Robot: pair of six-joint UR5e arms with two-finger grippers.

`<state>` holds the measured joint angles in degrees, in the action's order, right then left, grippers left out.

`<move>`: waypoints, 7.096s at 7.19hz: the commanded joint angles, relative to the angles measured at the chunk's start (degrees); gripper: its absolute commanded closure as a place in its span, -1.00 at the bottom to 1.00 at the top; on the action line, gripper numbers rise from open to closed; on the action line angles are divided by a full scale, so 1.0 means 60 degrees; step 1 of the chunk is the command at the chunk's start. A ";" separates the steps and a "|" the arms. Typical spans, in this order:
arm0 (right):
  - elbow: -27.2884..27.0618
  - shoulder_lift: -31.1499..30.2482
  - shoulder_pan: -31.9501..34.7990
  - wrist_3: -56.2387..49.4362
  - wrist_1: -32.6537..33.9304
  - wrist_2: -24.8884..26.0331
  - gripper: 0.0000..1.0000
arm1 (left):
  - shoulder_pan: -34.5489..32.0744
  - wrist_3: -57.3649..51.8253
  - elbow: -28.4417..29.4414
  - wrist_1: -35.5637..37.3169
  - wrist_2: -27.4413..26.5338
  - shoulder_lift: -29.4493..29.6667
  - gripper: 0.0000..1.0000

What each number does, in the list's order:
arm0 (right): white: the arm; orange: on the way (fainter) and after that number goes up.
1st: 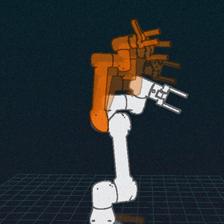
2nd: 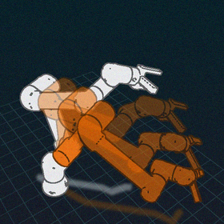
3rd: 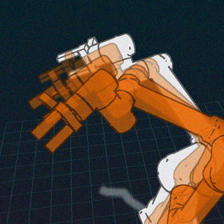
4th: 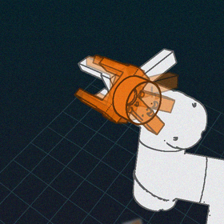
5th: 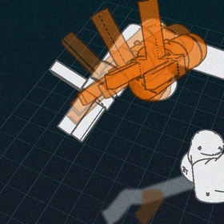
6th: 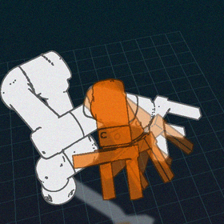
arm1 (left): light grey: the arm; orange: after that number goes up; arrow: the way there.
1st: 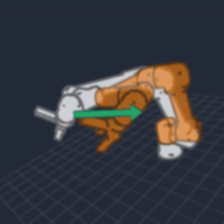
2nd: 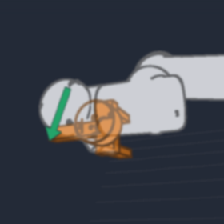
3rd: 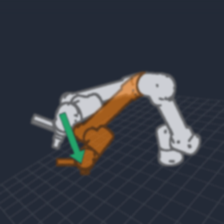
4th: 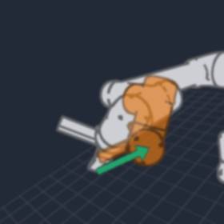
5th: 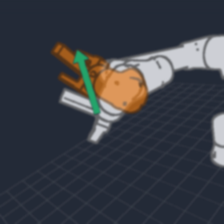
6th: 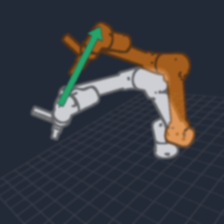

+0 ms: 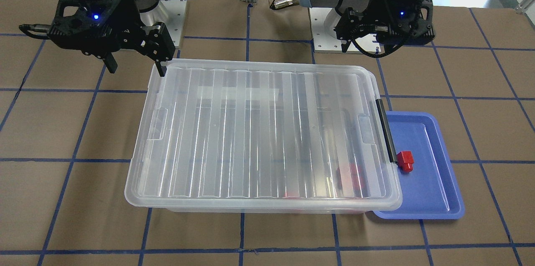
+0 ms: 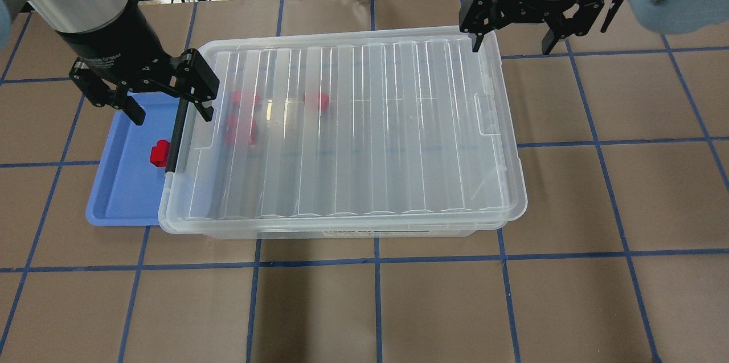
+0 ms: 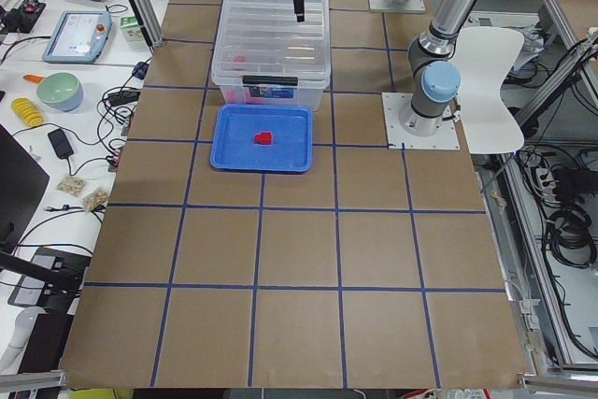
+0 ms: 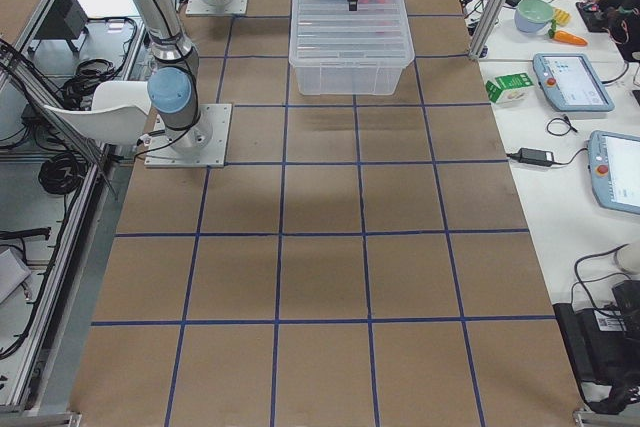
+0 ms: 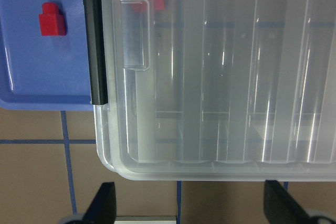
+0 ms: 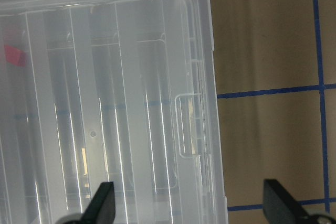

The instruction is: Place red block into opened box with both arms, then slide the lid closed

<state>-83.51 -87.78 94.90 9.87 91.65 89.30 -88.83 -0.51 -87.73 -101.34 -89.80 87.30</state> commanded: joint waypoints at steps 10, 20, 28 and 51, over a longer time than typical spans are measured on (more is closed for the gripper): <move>-0.3233 0.1197 -0.1110 -0.1732 0.4042 0.0116 -1.00 | 0.0171 -0.0150 0.0017 0.0206 -0.0151 0.0170 -1.00; -0.3265 0.1095 -0.2734 -0.4468 0.3973 0.0160 -1.00 | 0.4024 -0.5204 -0.1780 0.4561 -0.0487 0.1883 -1.00; -0.3206 0.1065 -0.4316 -0.7017 0.3957 0.0160 -1.00 | 0.3995 -0.4313 -0.2004 0.6710 -0.0400 0.4681 -1.00; -0.0101 0.0318 -0.0421 -0.0883 0.0471 0.0788 -1.00 | 0.0350 -0.0092 0.0522 0.1255 0.0670 0.2925 1.00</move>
<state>-84.28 -86.94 90.57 2.78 93.03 92.21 -84.54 -2.75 -80.46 -96.64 -85.90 104.71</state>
